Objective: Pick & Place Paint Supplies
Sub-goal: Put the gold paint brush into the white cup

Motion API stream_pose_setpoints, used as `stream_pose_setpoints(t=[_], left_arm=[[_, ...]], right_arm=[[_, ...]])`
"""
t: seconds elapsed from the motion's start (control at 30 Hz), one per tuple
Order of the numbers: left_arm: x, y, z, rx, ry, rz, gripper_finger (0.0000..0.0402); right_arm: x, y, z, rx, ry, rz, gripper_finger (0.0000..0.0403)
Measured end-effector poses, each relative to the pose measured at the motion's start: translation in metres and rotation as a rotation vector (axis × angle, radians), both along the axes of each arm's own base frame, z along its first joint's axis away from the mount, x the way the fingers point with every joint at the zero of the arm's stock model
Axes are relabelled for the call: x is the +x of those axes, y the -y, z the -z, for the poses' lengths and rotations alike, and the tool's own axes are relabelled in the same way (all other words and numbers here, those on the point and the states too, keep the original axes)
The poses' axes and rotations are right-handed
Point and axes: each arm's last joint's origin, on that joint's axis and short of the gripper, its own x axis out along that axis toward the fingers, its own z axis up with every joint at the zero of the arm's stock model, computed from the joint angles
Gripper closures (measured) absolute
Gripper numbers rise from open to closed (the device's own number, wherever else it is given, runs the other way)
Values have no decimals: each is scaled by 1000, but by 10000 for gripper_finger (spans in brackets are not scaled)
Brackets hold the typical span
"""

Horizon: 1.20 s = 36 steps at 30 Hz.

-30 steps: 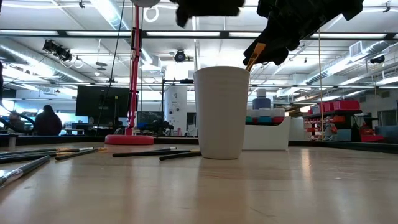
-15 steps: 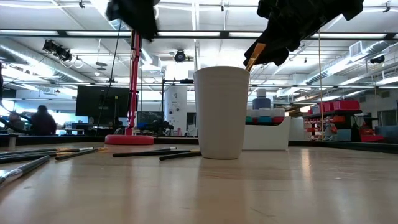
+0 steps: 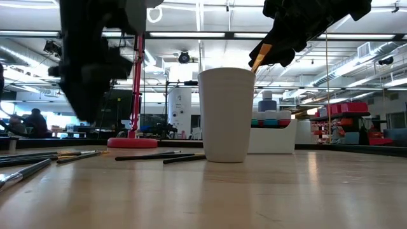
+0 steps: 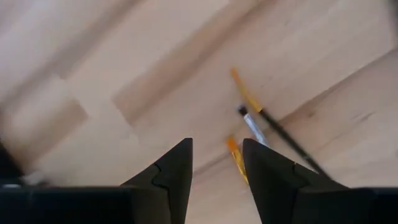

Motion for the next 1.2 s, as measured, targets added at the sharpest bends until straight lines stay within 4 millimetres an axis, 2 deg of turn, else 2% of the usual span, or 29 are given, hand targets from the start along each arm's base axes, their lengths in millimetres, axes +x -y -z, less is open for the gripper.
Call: stream_pose_setpoints(t=[0.17,0.3,0.5,0.6,0.83,0.9,1.07,1.2], left_arm=[[-6,-9,33,-120,41,4,252],[-10,-11,48,-181,78,4,252],[-13,-11,50,-200,68,2,253],[-13,-12,50,-194,67,5,267],[-14,-12,50,-189,60,38,374],[-13,-12,51,-177,60,57,392],[-16,-13,46,-140,77,74,391],[-17,-14,29,-133,172,80,396]], right_arm=[[0,0,0,0,1,0,208],[0,0,0,0,4,0,208],[0,0,0,0,5,0,208],[0,0,0,0,5,0,208],[0,0,0,0,5,0,208],[0,0,0,0,5,0,208],[0,0,0,0,5,0,208],[0,0,-1,0,9,0,208]])
